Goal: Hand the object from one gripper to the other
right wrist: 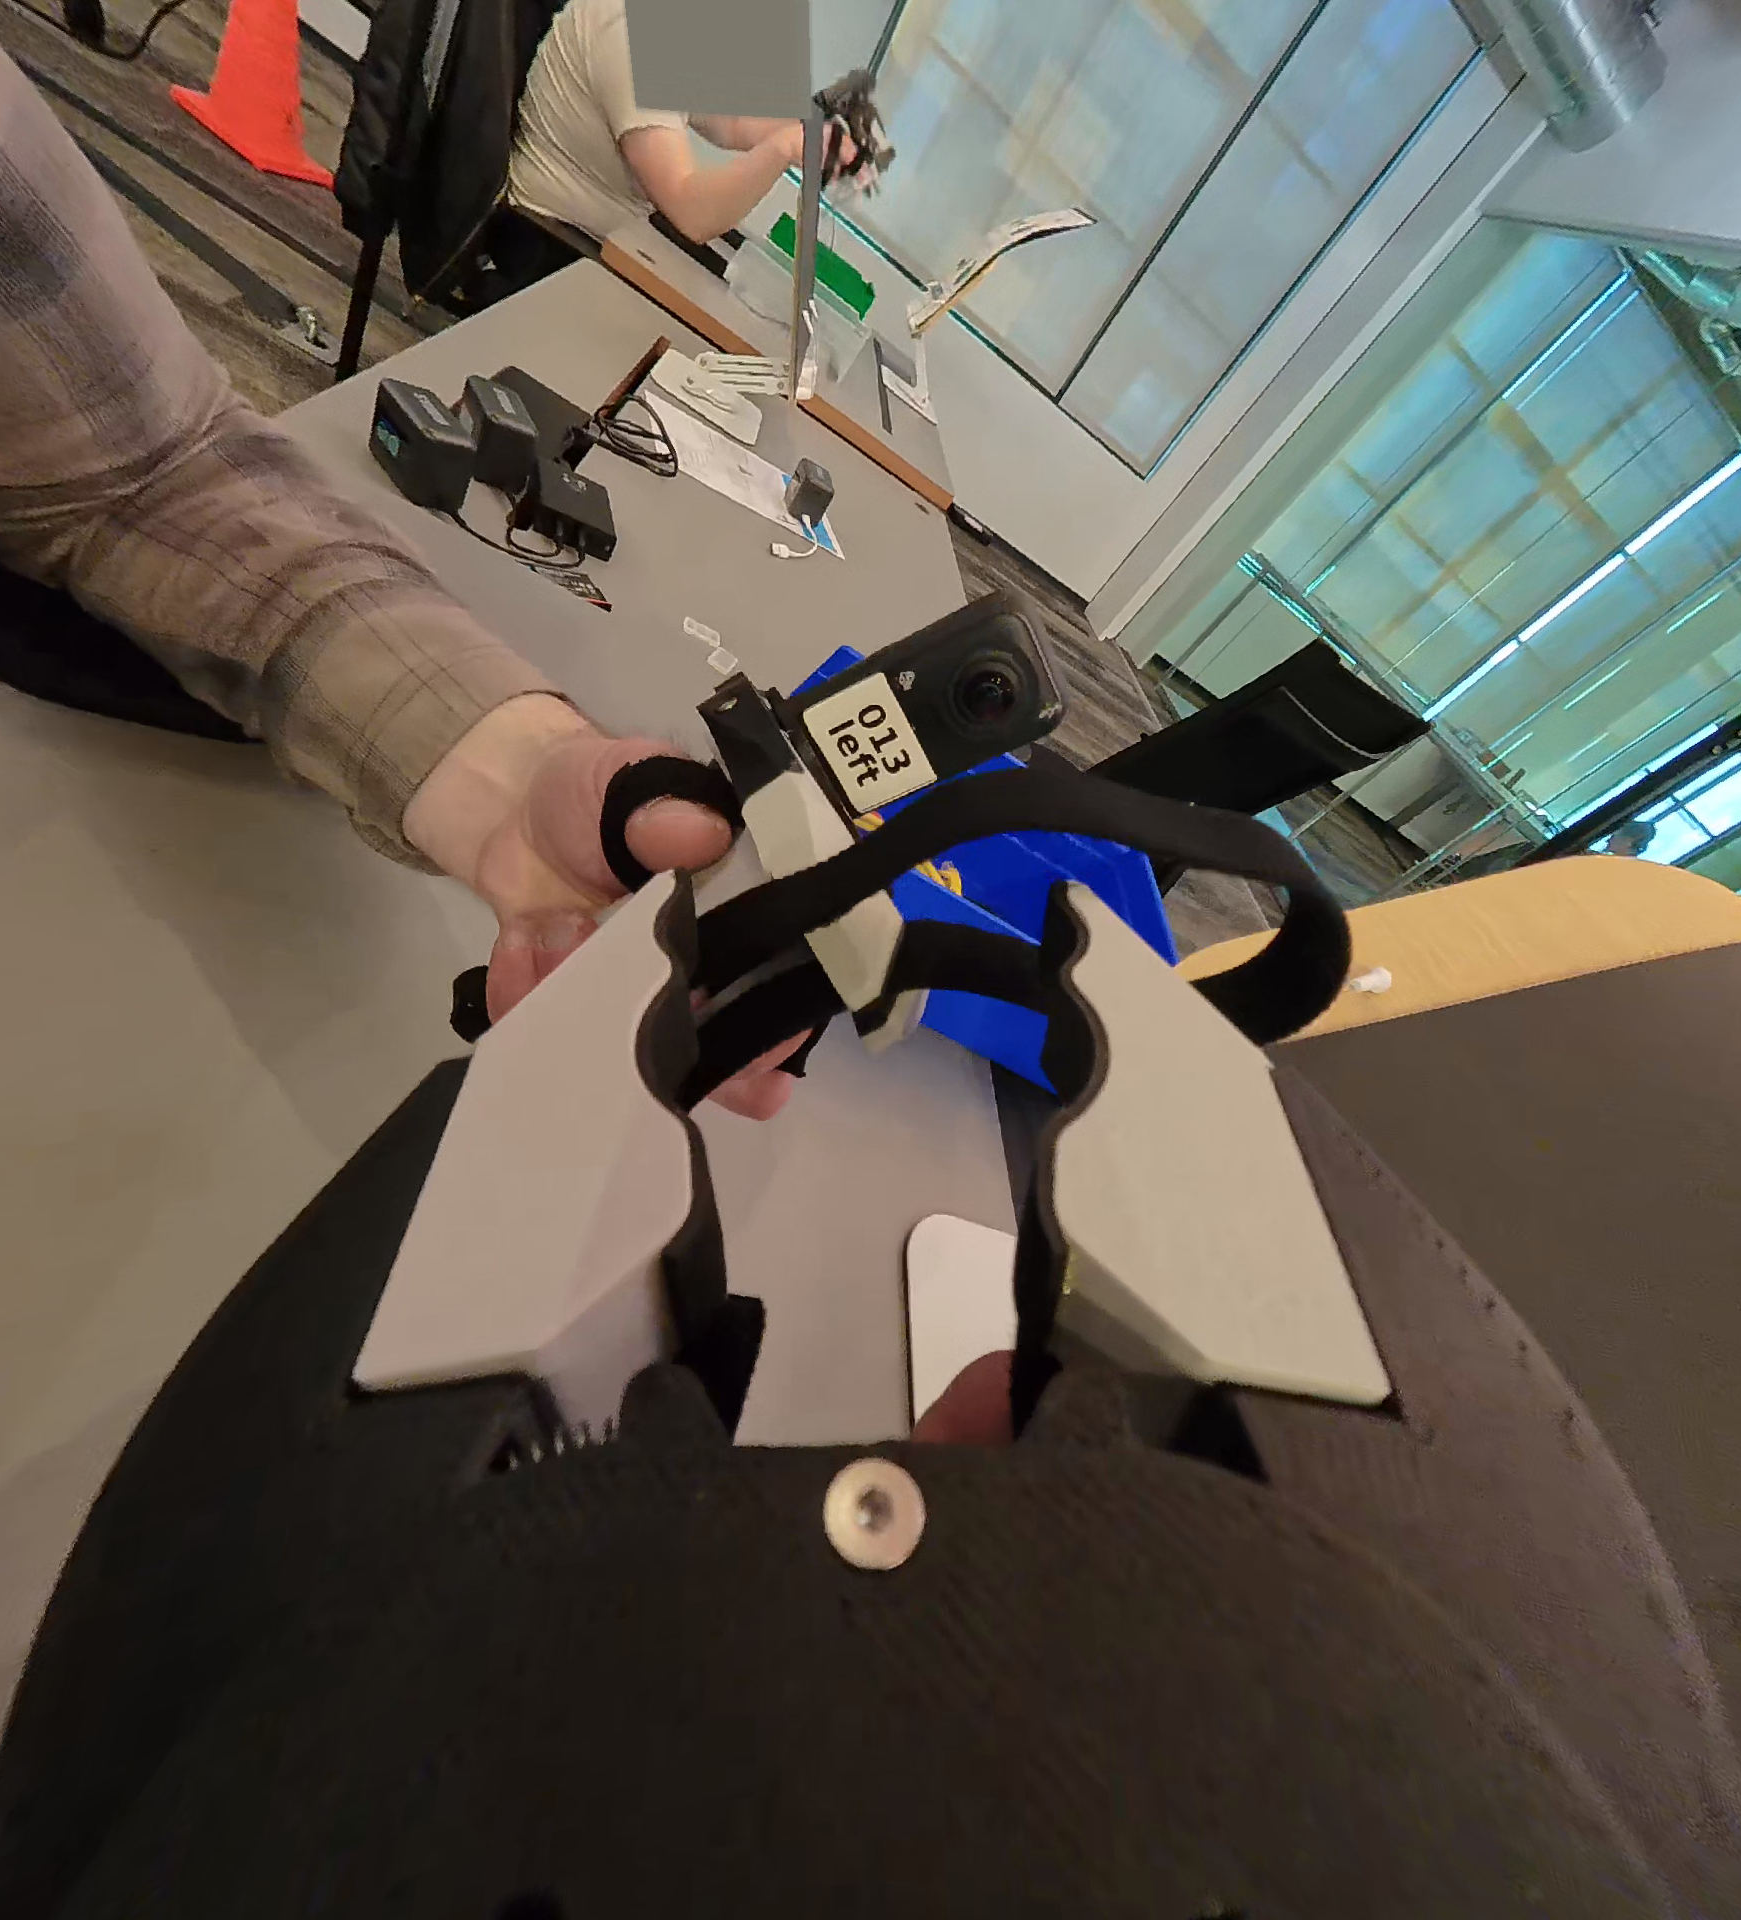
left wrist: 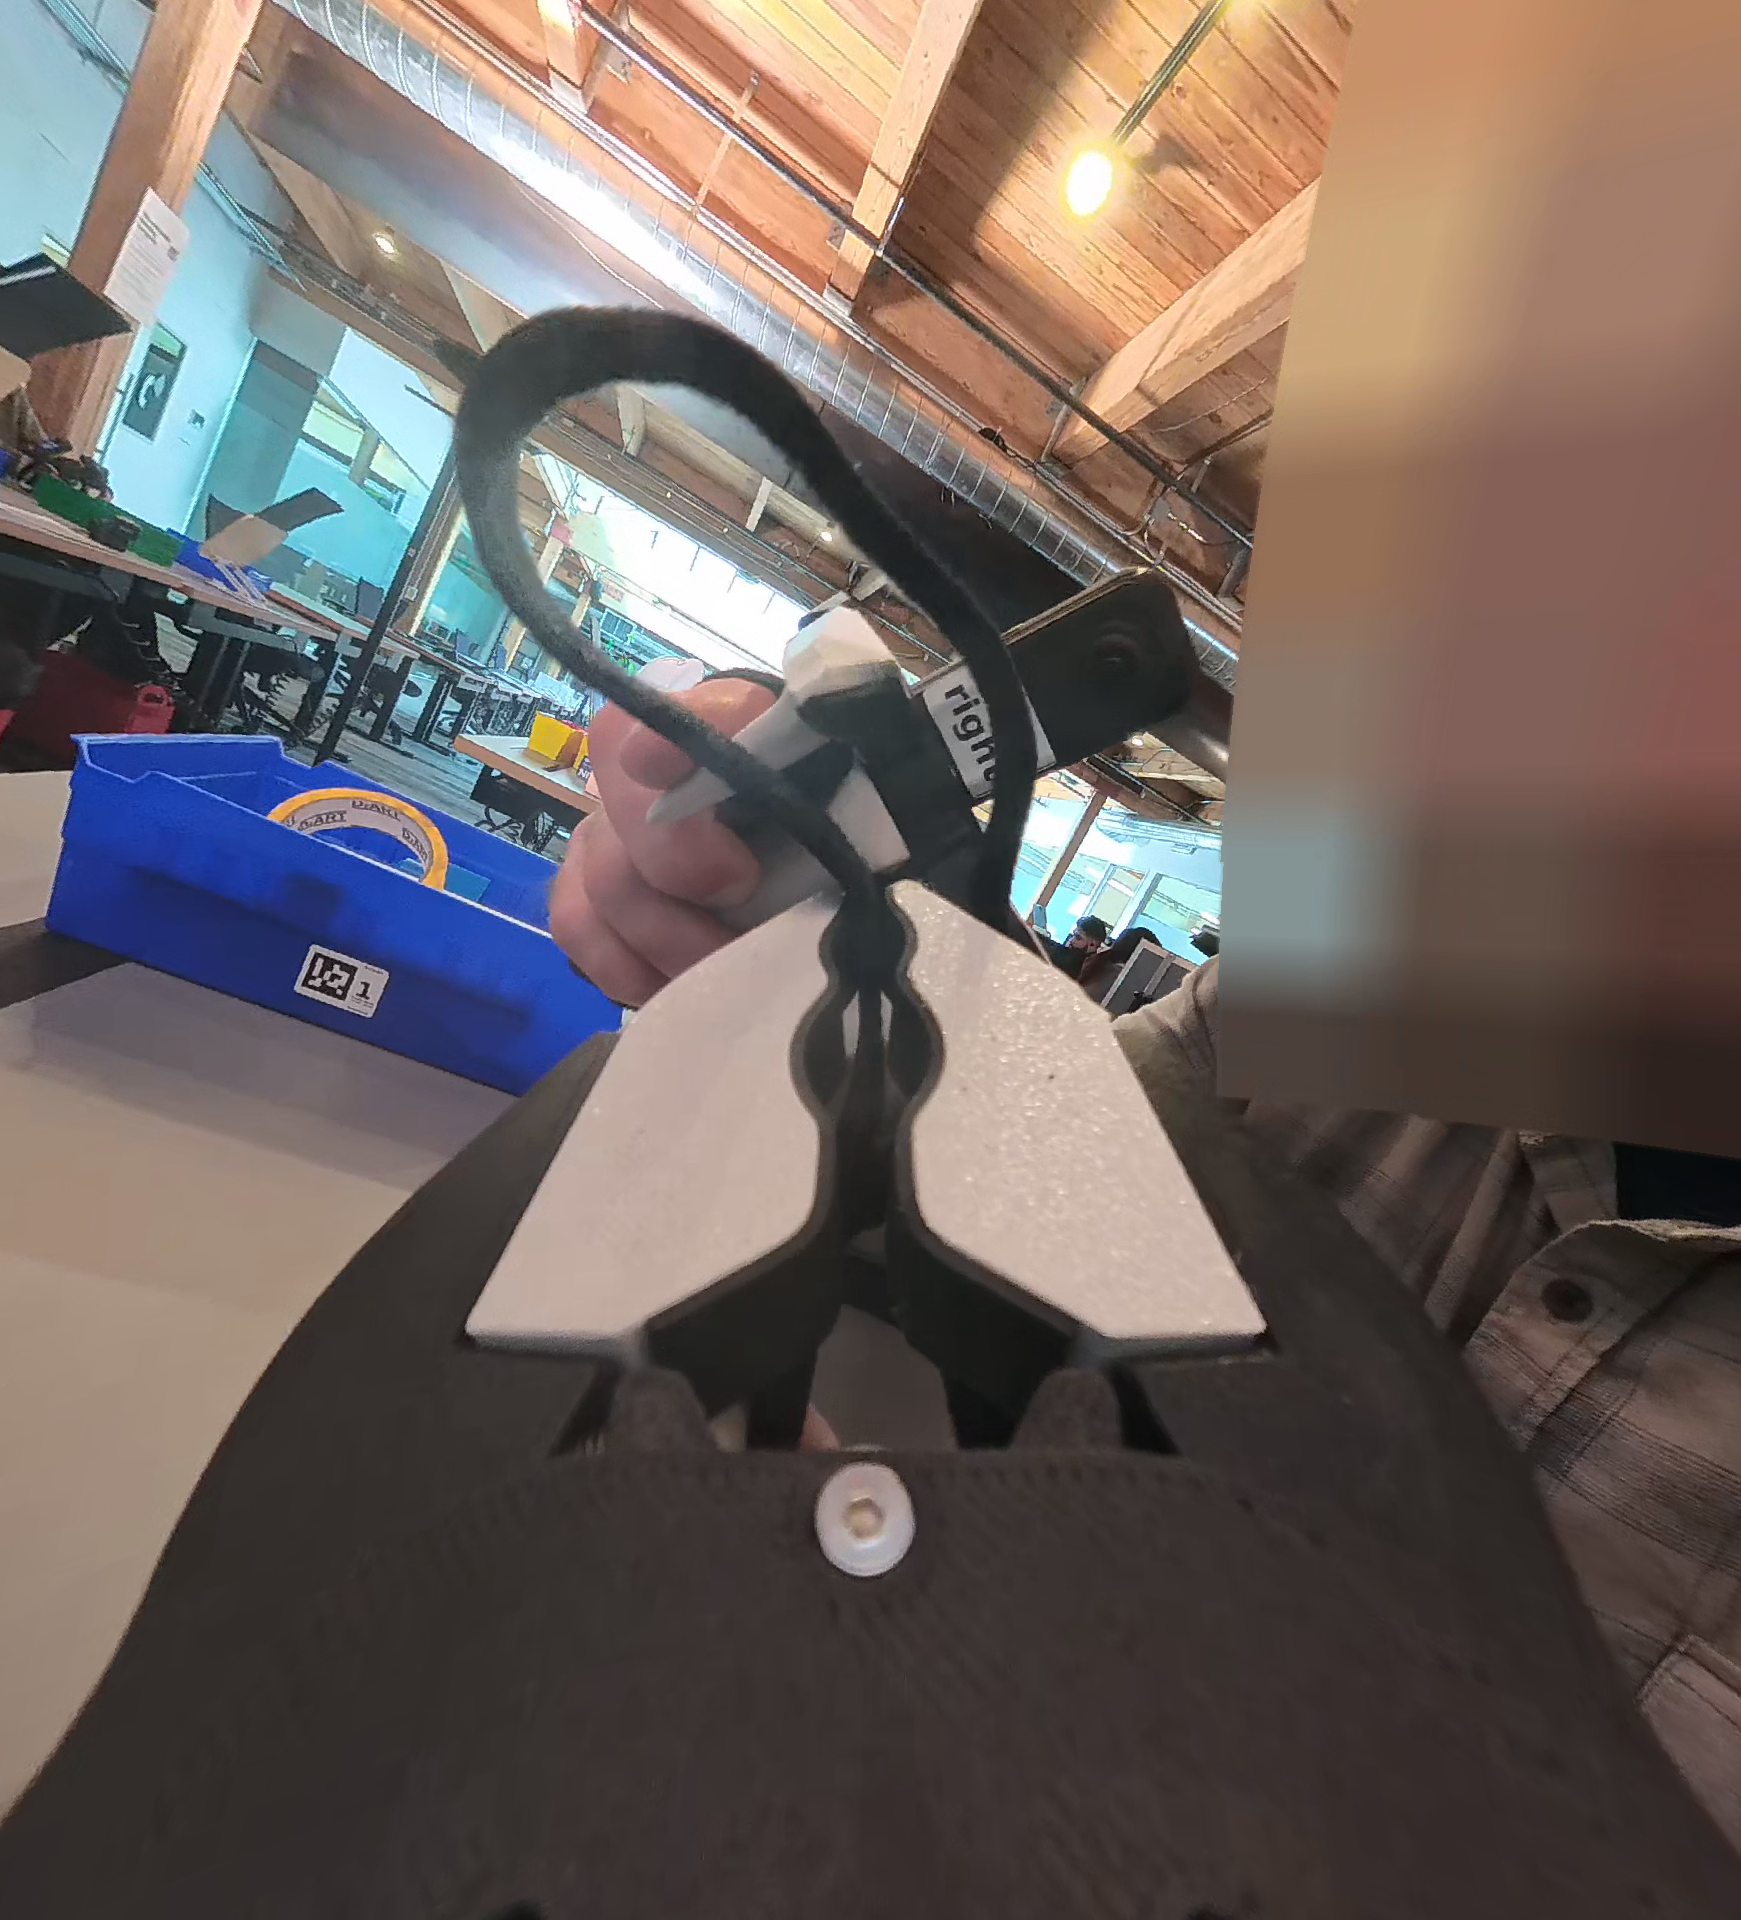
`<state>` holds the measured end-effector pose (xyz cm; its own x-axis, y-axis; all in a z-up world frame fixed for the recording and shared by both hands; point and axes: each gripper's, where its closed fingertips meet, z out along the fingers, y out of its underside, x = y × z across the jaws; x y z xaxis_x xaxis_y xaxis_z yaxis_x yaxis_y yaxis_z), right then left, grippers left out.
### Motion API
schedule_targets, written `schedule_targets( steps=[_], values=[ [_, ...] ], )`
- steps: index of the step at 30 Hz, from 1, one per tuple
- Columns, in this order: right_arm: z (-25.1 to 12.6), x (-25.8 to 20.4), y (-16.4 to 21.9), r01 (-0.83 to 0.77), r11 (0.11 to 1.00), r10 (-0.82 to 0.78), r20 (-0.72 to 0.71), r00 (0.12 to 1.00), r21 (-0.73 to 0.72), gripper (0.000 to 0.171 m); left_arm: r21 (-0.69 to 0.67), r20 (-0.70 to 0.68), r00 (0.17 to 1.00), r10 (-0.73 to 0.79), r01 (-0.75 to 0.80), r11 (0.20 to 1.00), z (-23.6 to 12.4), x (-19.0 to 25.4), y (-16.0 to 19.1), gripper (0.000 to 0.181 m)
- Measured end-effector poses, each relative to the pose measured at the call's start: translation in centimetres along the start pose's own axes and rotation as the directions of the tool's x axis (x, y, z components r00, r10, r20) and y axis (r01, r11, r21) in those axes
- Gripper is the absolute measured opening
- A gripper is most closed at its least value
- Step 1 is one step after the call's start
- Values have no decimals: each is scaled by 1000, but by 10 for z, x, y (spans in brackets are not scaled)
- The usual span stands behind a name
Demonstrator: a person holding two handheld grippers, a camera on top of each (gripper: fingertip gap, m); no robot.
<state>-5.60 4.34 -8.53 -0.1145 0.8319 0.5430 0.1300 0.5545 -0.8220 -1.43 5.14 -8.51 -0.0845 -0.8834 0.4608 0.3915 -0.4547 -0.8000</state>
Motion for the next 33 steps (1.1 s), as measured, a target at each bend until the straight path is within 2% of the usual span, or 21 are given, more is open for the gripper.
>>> schedule_targets(
  steps=[14, 24, 33],
  values=[
    [-11, -8, -6, -22, 1000, 23, 71, 997, -16, 76, 26, -7, 999, 37, -37, 999, -2, 5, -6, 2],
    [-10, -5, 11, -41, 994, 47, 63, 997, -98, 63, 14, 9, 999, 53, -53, 998, -1, 4, -5, 3],
    [-1, -3, 20, -47, 991, 52, 34, 998, -124, 54, -41, 55, 986, 158, -156, 987, 1, 4, 0, 8]
  ],
)
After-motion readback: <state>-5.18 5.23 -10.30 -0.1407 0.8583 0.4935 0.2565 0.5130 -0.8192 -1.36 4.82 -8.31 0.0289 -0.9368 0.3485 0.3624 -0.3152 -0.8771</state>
